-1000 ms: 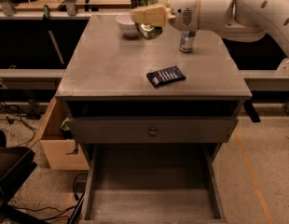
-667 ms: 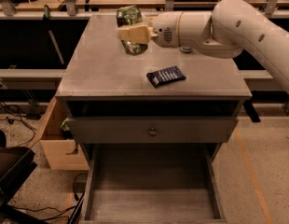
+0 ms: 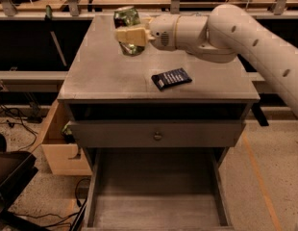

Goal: Place green can upright

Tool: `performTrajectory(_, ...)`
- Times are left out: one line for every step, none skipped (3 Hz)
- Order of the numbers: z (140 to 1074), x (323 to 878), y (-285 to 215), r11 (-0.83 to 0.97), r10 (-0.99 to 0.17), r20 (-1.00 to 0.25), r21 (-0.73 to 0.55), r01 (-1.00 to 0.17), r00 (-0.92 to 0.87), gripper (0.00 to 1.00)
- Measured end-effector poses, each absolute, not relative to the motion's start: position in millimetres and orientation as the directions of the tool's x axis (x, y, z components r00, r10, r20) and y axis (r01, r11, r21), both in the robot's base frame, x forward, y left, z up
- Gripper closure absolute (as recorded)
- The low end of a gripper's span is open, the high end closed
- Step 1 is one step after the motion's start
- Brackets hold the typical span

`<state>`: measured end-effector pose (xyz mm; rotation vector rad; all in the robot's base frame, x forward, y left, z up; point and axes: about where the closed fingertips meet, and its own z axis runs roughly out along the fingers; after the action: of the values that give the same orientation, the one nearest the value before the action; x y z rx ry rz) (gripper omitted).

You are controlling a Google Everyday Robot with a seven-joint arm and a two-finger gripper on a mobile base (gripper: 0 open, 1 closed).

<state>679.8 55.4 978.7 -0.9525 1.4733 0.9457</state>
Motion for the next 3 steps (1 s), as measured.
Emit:
performTrajectory(959.9,710.0,83.1,0.300,-0.031,-1.000,-0.008,-0.954,-0.001,1.00)
performTrajectory(943.3,731.7,103.4,0.217,-0.017,-0.998,-0.070,-0.974,0.068,1.00)
performTrajectory(932.0,737.7,112.3,0.151,-0.044,-0.993,-0.114,-0.982,0.109,1.00)
